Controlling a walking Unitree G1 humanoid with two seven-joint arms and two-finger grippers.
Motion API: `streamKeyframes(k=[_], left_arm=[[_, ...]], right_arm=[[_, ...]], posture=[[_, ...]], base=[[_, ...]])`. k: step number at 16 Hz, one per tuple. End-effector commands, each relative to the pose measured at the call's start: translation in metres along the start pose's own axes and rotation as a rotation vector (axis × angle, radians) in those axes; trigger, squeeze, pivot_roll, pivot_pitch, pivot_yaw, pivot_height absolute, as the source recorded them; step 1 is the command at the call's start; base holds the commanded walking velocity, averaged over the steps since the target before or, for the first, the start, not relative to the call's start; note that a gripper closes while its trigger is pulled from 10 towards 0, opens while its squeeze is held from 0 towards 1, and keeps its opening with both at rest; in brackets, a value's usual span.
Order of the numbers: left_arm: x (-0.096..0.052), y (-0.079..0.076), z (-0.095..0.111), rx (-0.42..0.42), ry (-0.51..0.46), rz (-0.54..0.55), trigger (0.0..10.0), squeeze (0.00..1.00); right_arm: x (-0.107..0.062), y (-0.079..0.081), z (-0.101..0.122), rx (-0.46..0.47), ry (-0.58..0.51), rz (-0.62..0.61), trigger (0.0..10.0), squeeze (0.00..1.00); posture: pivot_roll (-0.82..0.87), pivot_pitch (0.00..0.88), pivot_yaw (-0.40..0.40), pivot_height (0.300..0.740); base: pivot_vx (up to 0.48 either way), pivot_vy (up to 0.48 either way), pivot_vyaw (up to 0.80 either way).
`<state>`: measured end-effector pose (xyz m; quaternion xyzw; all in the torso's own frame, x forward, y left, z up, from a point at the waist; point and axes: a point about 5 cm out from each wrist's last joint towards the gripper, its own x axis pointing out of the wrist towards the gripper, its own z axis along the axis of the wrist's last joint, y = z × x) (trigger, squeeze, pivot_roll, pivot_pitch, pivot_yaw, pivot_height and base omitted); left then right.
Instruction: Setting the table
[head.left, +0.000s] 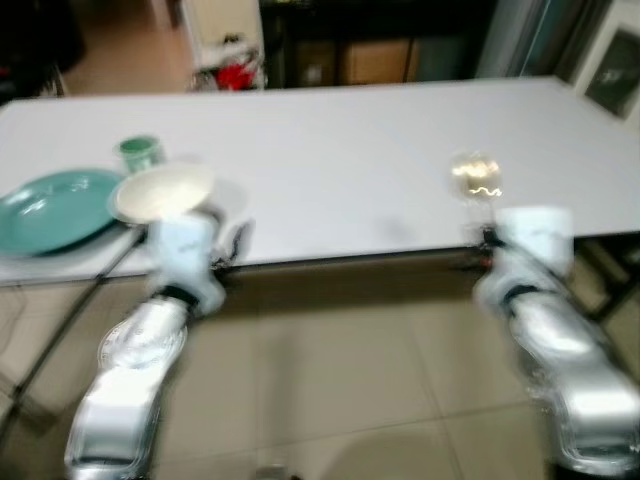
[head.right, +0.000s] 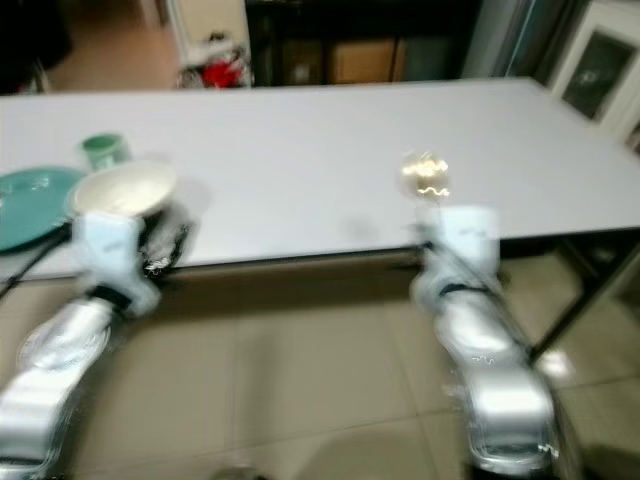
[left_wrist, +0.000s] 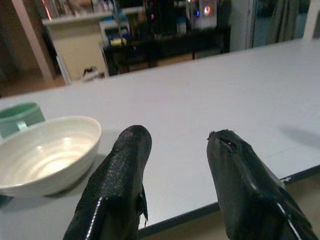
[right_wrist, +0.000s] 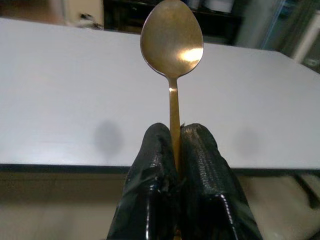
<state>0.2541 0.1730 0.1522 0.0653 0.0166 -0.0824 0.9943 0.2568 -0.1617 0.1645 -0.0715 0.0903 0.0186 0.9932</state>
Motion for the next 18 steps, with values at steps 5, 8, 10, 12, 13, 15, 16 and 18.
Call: streamKeyframes(k=[5, 8, 10, 12, 13, 15, 16, 18], left_arm=[[0.0022, -0.0100, 0.0082, -0.005, -0.034, -0.048, 10.0, 0.00], [0.0020, -0.0099, 0.0077, -0.006, -0.033, -0.052, 10.0, 0.00], [0.0016, -0.0103, 0.0075, -0.008, -0.031, -0.056, 10.0, 0.00], [0.0012, -0.0106, 0.0074, -0.009, -0.030, -0.058, 10.0, 0.00], [0.0007, -0.0105, 0.0073, -0.008, -0.029, -0.058, 10.0, 0.00], [0.0002, -0.0101, 0.0069, -0.007, -0.027, -0.058, 10.0, 0.00], [0.0000, -0.0104, 0.0068, -0.008, -0.026, -0.061, 10.0, 0.00], [0.0000, -0.0116, 0.0064, -0.007, -0.023, -0.067, 10.0, 0.00]], right_arm=[[-0.0015, -0.0170, -0.0011, -0.010, 0.011, -0.039, 10.0, 0.00], [-0.0016, -0.0163, -0.0020, -0.005, 0.020, -0.029, 10.0, 0.00], [-0.0021, -0.0167, -0.0027, -0.005, 0.024, -0.025, 10.0, 0.00], [-0.0023, -0.0176, -0.0032, -0.005, 0.026, -0.024, 10.0, 0.00], [-0.0024, -0.0176, -0.0035, -0.004, 0.029, -0.022, 10.0, 0.00], [-0.0015, -0.0172, -0.0039, -0.004, 0.034, -0.013, 10.0, 0.00], [-0.0001, -0.0171, -0.0048, -0.009, 0.044, 0.004, 10.0, 0.00], [0.0021, -0.0184, -0.0068, -0.020, 0.064, 0.037, 10.0, 0.00]], posture=[[-0.07, 0.000, 0.036, 0.740], [-0.07, 0.000, 0.039, 0.740], [-0.07, 0.000, 0.039, 0.740], [-0.07, 0.000, 0.038, 0.740], [-0.07, 0.000, 0.037, 0.740], [-0.07, 0.000, 0.036, 0.740], [-0.07, 0.000, 0.037, 0.740], [-0.07, 0.000, 0.039, 0.740]], base=[[0.399, 0.000, 0.00], [0.399, 0.000, 0.00], [0.405, 0.000, 0.00], [0.418, 0.000, 0.00], [0.416, 0.000, 0.00], [0.416, 0.000, 0.00], [0.416, 0.000, 0.00], [0.420, 0.000, 0.00]])
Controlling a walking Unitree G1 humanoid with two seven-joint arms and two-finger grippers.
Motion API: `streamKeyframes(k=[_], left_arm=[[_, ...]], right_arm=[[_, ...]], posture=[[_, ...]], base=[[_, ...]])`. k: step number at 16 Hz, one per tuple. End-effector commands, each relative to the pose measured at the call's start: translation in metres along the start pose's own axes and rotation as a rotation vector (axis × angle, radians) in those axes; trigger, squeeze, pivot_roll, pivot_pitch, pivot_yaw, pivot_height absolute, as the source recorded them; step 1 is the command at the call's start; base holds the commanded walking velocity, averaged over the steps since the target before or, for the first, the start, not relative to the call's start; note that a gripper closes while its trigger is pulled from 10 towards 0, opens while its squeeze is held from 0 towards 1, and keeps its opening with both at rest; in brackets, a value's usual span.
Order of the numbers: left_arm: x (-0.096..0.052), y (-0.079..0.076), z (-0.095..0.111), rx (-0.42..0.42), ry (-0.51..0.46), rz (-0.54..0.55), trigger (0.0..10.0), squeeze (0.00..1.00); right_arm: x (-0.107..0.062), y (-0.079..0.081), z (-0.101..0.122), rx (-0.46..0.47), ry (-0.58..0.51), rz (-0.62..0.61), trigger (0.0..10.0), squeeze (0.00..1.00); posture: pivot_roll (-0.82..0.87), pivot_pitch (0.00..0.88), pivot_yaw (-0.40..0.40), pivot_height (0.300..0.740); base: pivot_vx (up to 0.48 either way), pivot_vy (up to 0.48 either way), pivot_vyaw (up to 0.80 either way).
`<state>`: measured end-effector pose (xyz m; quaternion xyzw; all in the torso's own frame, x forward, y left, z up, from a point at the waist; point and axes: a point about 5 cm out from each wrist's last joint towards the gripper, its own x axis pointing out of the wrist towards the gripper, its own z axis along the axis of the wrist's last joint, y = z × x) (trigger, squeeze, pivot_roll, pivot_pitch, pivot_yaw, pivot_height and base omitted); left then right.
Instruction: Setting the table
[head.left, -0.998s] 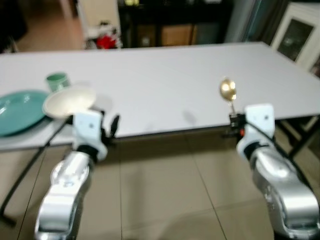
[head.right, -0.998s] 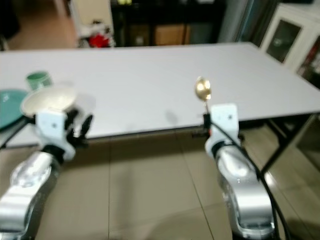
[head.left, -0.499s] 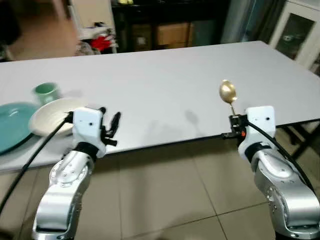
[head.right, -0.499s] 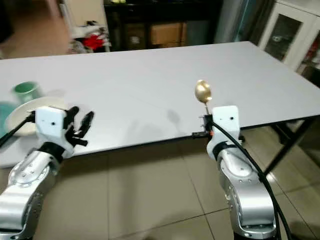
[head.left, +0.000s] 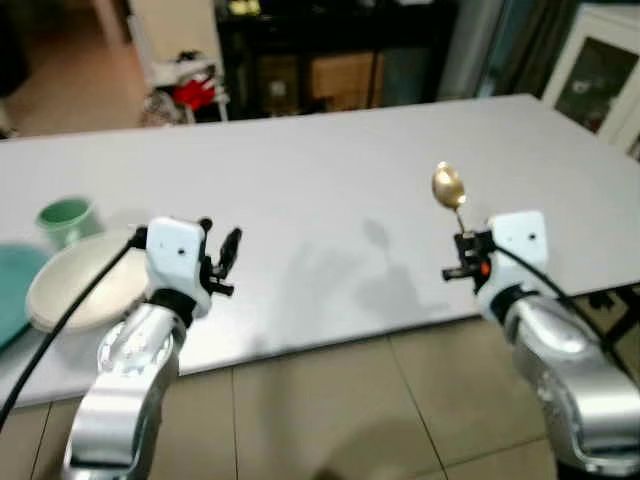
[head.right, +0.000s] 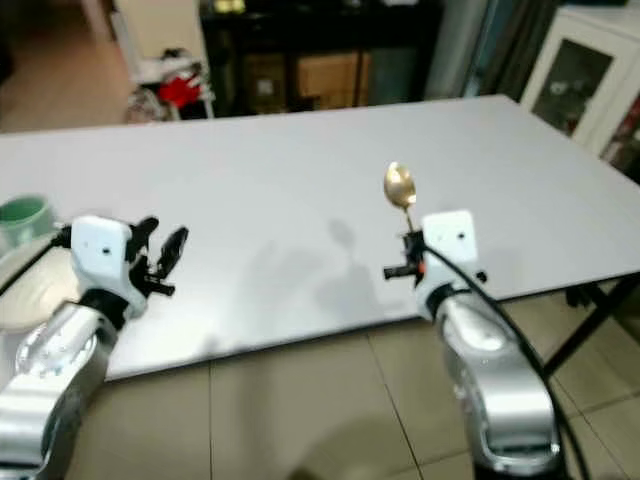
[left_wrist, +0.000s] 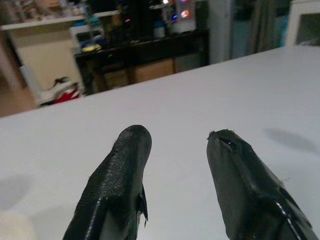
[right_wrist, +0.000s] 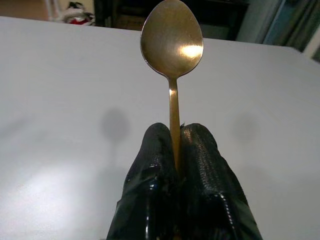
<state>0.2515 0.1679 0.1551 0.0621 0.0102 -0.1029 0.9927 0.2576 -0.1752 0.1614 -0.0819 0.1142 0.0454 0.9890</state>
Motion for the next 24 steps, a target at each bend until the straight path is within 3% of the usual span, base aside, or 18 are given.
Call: streamKeyframes(k=[1, 3, 6, 10, 14, 24], left_arm=[[0.002, -0.007, 0.003, -0.002, -0.006, -0.032, 10.0, 0.00], [0.004, -0.010, 0.002, 0.017, 0.000, -0.088, 10.0, 0.00], [0.005, -0.013, 0.004, 0.039, 0.003, -0.174, 10.0, 0.00], [-0.002, -0.029, 0.007, 0.055, 0.020, -0.405, 10.0, 0.00], [-0.009, -0.032, 0.005, 0.045, 0.059, -0.521, 10.0, 0.00], [-0.030, -0.039, 0.003, 0.019, 0.146, -0.739, 10.0, 0.00]], right_arm=[[0.003, -0.006, -0.002, 0.000, 0.027, -0.003, 10.0, 0.00], [0.014, -0.008, -0.008, -0.039, 0.066, 0.035, 10.0, 0.00], [0.032, -0.009, -0.017, -0.023, 0.124, 0.078, 10.0, 0.00], [0.057, -0.015, -0.035, -0.073, 0.232, 0.089, 10.0, 0.00], [0.062, -0.019, -0.049, -0.151, 0.281, 0.057, 10.0, 0.00], [0.068, -0.023, -0.070, -0.141, 0.289, 0.068, 10.0, 0.00]], posture=[[-0.07, 0.000, 0.041, 0.740], [-0.07, 0.000, 0.047, 0.740], [-0.07, 0.000, 0.053, 0.740], [-0.06, 0.000, 0.051, 0.740], [-0.06, 0.000, 0.053, 0.740], [-0.05, 0.000, 0.051, 0.740]], base=[[0.420, 0.000, 0.00], [0.208, 0.000, 0.00], [0.000, 0.000, 0.00], [0.000, 0.000, 0.00], [0.000, 0.000, 0.00], [0.000, 0.000, 0.00]])
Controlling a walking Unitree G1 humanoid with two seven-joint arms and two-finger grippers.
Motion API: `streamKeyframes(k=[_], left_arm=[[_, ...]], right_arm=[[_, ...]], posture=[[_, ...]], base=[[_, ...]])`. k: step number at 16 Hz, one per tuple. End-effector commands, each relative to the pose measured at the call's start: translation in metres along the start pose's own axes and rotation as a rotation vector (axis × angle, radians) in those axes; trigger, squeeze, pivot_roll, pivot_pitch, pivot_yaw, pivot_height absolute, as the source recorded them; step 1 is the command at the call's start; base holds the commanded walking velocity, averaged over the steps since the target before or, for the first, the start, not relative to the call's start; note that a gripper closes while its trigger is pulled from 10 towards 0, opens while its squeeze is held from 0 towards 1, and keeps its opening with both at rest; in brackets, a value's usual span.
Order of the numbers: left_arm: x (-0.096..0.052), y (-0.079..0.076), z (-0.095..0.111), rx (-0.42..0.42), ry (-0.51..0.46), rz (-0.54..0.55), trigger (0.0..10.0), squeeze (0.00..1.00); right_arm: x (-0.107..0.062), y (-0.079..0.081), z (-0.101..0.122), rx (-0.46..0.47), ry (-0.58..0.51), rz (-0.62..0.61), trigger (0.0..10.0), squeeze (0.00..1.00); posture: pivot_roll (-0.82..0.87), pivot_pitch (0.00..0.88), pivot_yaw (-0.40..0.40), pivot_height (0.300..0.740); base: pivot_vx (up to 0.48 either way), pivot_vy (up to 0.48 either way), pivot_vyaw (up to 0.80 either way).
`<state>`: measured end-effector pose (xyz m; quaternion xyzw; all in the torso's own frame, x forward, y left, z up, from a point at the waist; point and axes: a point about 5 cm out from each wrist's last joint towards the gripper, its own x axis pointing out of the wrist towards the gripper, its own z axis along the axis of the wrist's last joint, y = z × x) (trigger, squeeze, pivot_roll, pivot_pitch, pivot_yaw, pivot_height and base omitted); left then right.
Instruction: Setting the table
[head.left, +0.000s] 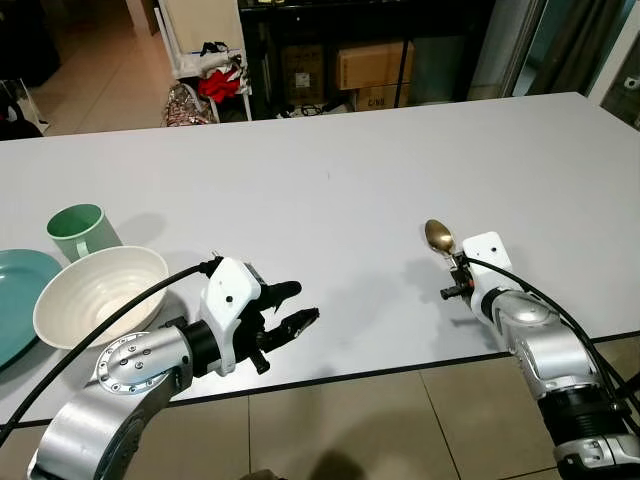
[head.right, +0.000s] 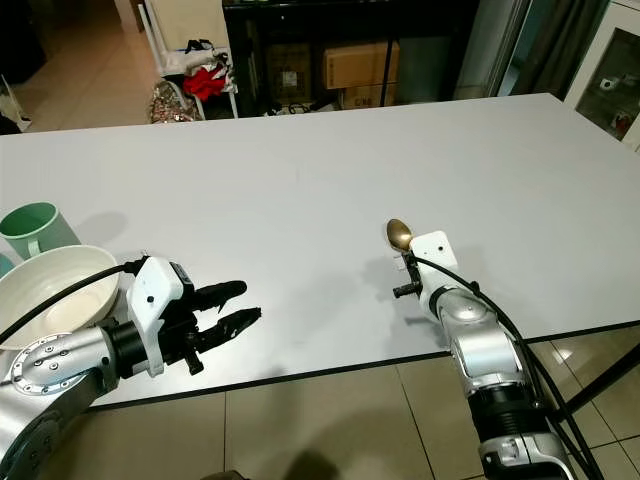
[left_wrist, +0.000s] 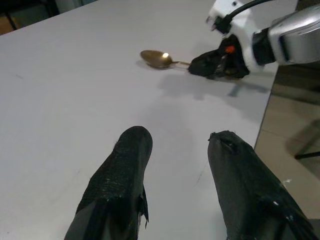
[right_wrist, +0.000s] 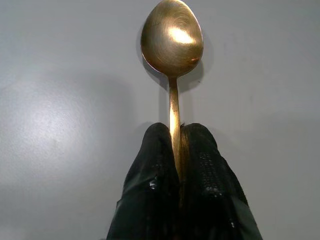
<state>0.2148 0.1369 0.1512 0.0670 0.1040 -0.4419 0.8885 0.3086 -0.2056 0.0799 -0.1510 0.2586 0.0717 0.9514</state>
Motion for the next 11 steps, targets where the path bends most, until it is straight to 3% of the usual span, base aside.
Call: streamKeyframes(k=[1, 5, 6, 7, 8, 10, 11], left_arm=[[-0.0010, -0.0026, 0.0029, 0.001, 0.000, -0.030, 10.0, 0.00], [-0.0021, -0.0060, 0.0031, -0.023, 0.004, -0.075, 10.0, 0.00], [-0.0028, -0.0058, 0.0032, -0.023, 0.006, -0.077, 10.0, 0.00], [-0.0028, -0.0056, 0.0032, -0.022, 0.007, -0.077, 10.0, 0.00], [-0.0034, -0.0050, 0.0030, -0.017, 0.011, -0.077, 10.0, 0.00], [-0.0037, -0.0043, 0.0028, -0.017, 0.014, -0.079, 10.0, 0.00], [-0.0039, -0.0040, 0.0027, -0.016, 0.015, -0.080, 10.0, 0.00]], right_arm=[[0.0013, 0.0005, 0.0028, -0.002, -0.015, 0.011, 10.0, 0.00], [0.0024, 0.0020, 0.0022, -0.004, -0.027, 0.027, 10.0, 0.00], [0.0027, 0.0014, 0.0015, -0.007, -0.023, 0.022, 10.0, 0.07], [0.0027, 0.0014, 0.0014, -0.006, -0.022, 0.022, 10.0, 0.07], [0.0025, 0.0006, 0.0002, -0.006, -0.019, 0.020, 10.0, 0.43], [0.0023, -0.0001, -0.0012, -0.003, -0.017, 0.017, 10.0, 0.65], [0.0021, -0.0001, -0.0016, -0.002, -0.018, 0.019, 10.0, 0.67]], posture=[[-0.05, 0.000, 0.050, 0.740], [-0.05, 0.000, 0.048, 0.740], [-0.05, 0.000, 0.050, 0.740], [-0.05, 0.000, 0.050, 0.740], [-0.05, 0.000, 0.050, 0.740], [-0.05, 0.000, 0.052, 0.740], [-0.05, 0.000, 0.052, 0.740]], base=[[0.000, 0.000, 0.00], [0.000, 0.000, 0.00], [0.000, 0.000, 0.00], [0.000, 0.000, 0.00], [0.000, 0.000, 0.00], [0.000, 0.000, 0.00], [0.000, 0.000, 0.00]])
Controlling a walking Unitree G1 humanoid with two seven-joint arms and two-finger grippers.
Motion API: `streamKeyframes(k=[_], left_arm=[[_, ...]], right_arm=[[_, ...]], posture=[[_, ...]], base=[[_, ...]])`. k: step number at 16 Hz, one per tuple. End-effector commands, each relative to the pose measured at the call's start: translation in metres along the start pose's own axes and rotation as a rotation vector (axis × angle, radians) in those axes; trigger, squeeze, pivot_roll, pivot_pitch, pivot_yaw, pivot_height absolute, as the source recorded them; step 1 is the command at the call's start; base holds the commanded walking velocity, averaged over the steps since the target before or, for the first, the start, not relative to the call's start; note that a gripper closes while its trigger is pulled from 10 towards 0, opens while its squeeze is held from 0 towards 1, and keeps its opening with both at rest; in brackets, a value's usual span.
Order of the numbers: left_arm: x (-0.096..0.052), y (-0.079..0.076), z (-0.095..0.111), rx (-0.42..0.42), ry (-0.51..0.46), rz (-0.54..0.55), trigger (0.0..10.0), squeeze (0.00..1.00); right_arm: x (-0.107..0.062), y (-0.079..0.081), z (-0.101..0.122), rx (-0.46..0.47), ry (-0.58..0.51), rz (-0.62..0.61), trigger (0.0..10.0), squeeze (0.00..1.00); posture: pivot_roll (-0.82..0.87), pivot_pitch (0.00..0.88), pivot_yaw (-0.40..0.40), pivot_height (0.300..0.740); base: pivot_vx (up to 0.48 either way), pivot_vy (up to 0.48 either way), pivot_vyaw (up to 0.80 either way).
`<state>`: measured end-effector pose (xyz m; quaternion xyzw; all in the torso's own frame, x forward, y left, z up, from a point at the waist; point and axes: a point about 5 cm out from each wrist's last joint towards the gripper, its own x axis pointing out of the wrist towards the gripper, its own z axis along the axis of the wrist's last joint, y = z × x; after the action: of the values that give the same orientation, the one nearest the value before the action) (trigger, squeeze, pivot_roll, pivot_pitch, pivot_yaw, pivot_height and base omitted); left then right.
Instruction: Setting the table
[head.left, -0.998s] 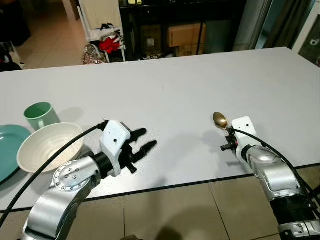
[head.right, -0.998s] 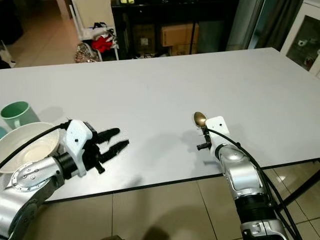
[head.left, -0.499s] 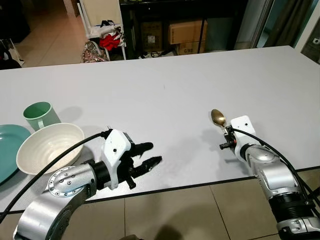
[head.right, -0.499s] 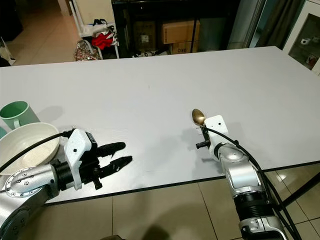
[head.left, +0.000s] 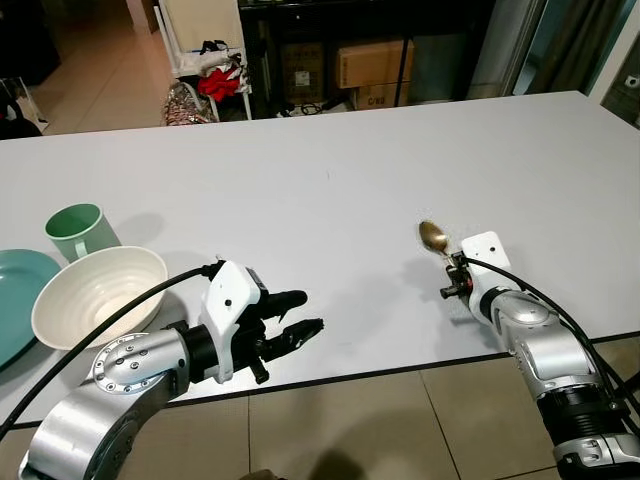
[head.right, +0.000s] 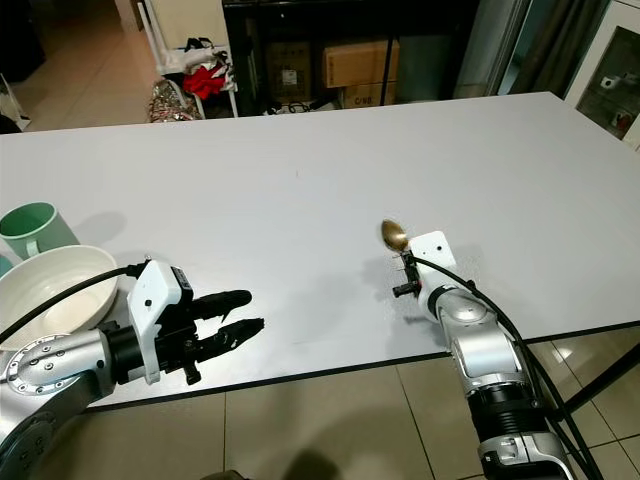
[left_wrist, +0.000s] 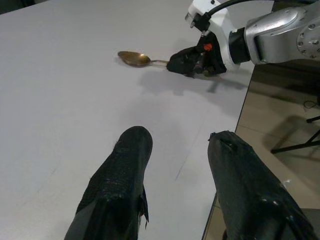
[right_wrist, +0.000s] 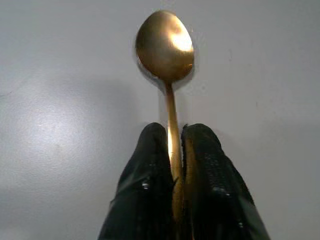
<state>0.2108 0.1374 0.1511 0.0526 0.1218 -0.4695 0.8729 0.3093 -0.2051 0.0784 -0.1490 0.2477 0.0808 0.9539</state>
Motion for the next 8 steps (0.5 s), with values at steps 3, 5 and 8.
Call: streamKeyframes(k=[3, 5, 8], left_arm=[[-0.001, 0.000, 0.004, 0.020, -0.004, -0.010, 10.0, 0.00], [-0.003, 0.002, 0.007, 0.009, -0.046, 0.022, 10.0, 0.00], [-0.008, 0.009, 0.019, 0.007, -0.116, 0.082, 10.0, 0.00]], right_arm=[[-0.002, -0.003, 0.001, -0.003, -0.010, -0.002, 10.0, 1.00], [-0.015, -0.003, 0.020, 0.001, -0.115, 0.011, 10.0, 1.00], [-0.047, -0.001, 0.045, 0.007, -0.246, -0.001, 10.0, 1.00]], posture=[[-0.05, 0.000, 0.054, 0.740], [-0.04, 0.000, 0.051, 0.740], [-0.04, 0.000, 0.052, 0.740]], base=[[0.000, 0.000, 0.00], [0.000, 0.000, 0.00], [0.000, 0.000, 0.00]])
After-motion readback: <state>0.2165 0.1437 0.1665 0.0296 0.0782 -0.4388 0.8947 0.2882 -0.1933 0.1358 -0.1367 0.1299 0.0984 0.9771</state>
